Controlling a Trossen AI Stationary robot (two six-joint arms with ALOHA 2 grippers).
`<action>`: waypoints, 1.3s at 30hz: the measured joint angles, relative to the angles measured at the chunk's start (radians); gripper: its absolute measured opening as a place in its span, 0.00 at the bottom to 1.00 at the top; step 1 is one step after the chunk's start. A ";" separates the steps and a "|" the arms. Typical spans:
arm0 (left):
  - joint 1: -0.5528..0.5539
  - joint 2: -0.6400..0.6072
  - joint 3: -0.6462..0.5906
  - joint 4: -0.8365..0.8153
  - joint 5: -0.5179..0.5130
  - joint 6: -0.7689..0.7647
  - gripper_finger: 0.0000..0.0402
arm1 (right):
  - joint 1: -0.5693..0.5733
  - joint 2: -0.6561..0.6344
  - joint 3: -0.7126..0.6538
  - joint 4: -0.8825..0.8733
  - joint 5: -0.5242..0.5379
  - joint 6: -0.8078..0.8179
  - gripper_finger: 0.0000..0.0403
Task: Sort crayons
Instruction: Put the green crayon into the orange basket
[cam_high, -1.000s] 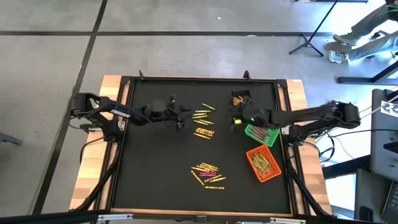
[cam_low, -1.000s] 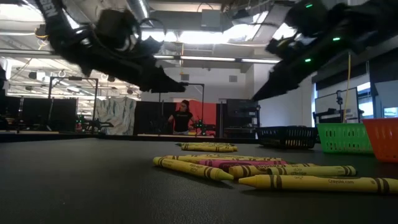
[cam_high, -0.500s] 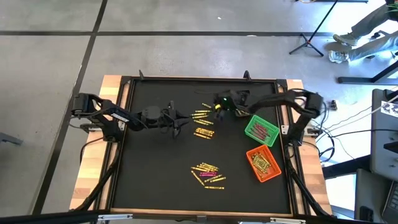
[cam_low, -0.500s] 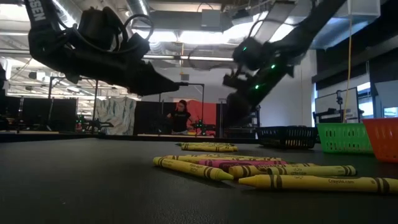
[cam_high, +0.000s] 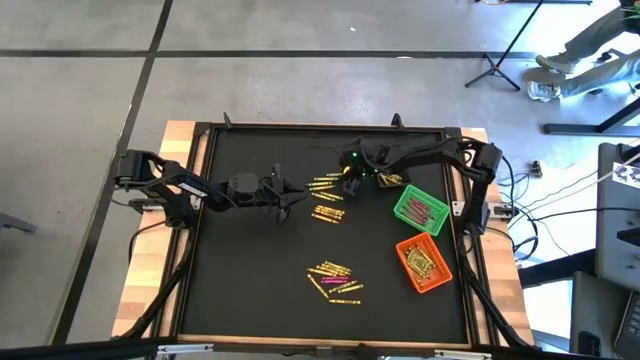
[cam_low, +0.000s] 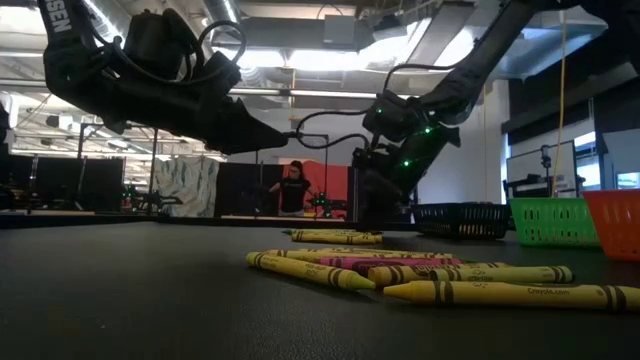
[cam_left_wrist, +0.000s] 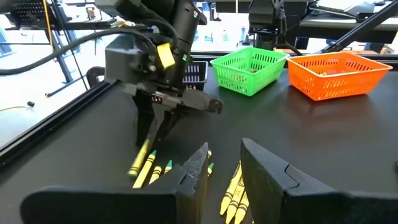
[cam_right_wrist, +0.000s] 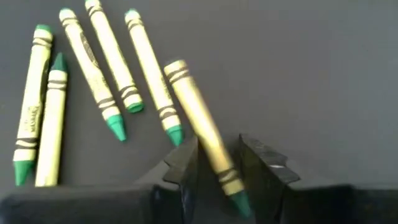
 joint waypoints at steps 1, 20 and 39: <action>0.000 0.000 0.000 0.000 0.000 0.000 0.20 | -0.001 -0.001 0.000 0.003 0.001 -0.002 0.28; 0.000 0.000 0.000 0.000 0.073 -0.007 0.20 | -0.001 -0.007 0.005 -0.086 0.000 -0.088 0.03; 0.000 0.000 0.000 0.061 0.112 0.052 0.20 | 0.123 -0.283 -0.003 -0.335 0.057 -0.038 0.03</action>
